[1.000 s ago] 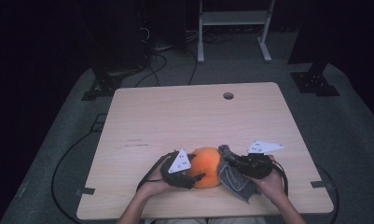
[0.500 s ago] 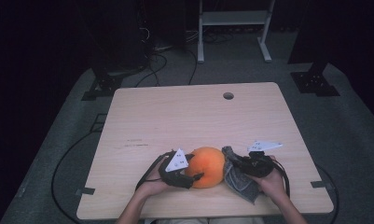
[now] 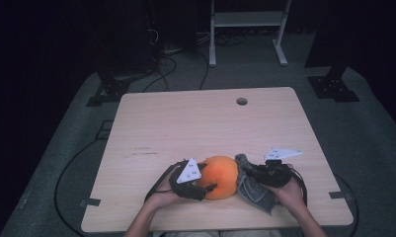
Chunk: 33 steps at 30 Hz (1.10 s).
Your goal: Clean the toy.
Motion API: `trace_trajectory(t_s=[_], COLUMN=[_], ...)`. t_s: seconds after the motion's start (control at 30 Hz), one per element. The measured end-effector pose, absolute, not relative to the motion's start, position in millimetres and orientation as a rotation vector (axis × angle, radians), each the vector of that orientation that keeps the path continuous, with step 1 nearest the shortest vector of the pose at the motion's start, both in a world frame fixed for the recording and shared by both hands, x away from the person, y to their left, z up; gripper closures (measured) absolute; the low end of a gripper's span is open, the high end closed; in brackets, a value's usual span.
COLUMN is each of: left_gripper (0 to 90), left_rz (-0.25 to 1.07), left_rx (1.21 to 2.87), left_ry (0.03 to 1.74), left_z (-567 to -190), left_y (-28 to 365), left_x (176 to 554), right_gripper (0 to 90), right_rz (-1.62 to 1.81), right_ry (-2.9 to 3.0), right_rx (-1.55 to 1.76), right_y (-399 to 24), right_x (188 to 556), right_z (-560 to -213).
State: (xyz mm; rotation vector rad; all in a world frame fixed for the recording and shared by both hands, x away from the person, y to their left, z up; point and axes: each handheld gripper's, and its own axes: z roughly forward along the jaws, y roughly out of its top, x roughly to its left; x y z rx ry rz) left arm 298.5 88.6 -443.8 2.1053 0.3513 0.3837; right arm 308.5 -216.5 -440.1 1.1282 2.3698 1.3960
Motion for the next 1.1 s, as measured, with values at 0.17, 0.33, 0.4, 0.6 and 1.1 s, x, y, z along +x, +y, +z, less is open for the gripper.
trace_trajectory(t_s=[0.17, 0.33, 0.4, 0.6, 1.1], left_gripper=[27.4, 20.0, 18.0, 22.8, 28.8], left_rz=[0.388, 0.306, 0.25, 0.331, 0.589], left_rx=[2.122, 2.077, 2.015, 2.082, 2.072], left_ry=[0.321, 0.329, 0.41, 0.458, 0.274], left_z=[-441.5, -436.0, -432.5, -438.9, -442.0], left_y=[85.8, 88.1, 90.9, 83.3, 69.1], left_x=[296.1, 298.3, 304.2, 305.7, 284.1], right_gripper=[74.1, 74.2, 74.1, 74.7, 74.6], right_rz=[1.566, 1.483, 1.468, 1.464, 1.447], right_ry=[2.334, 2.396, 2.395, 2.39, 2.327], right_rx=[0.976, 1.023, 1.023, 1.047, 0.865], right_y=[-209.1, -206.6, -208.7, -209.8, -190.4], right_x=[298.5, 303.7, 303.7, 303.0, 287.9], right_z=[-419.6, -434.9, -434.4, -435.5, -421.2])
